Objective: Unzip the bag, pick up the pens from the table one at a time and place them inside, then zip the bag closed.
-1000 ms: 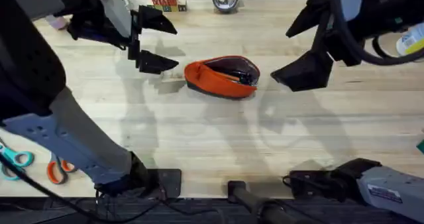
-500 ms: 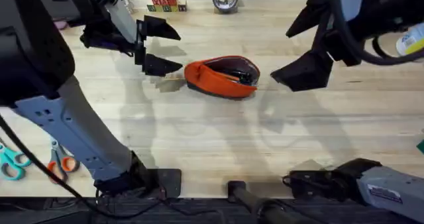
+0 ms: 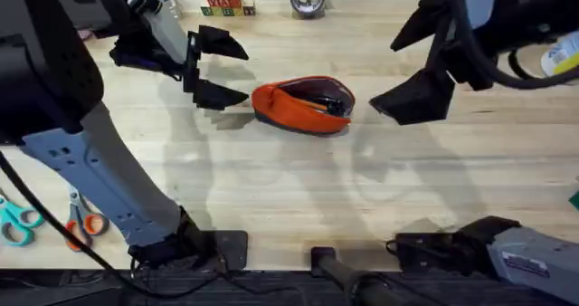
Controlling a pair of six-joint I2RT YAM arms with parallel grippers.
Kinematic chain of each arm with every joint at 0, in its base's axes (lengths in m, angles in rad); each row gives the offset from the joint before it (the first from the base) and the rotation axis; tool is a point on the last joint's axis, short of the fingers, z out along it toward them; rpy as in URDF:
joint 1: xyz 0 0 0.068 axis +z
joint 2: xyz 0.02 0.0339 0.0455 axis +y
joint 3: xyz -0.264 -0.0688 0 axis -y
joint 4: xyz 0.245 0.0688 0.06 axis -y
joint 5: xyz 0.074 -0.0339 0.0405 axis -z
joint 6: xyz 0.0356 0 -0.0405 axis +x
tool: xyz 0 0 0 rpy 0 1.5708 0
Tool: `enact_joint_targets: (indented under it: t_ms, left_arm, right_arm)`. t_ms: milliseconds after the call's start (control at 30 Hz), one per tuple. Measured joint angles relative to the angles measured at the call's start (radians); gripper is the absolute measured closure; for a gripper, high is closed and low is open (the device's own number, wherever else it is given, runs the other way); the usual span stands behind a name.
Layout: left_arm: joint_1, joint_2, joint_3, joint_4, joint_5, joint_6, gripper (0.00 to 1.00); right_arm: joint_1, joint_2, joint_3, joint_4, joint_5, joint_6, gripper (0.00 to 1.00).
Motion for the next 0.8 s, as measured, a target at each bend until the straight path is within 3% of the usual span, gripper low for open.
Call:
enact_joint_targets:
  t_ms: [433,800]
  left_arm:
    - [0.000,0.000,0.000,0.006,-0.065,0.005,0.008]
    - [0.000,0.000,0.000,0.016,-0.074,0.004,0.008]
  right_arm:
    - [0.000,0.000,0.000,0.000,0.000,0.000,0.004]
    - [0.000,0.000,0.000,0.000,0.000,0.000,0.003]
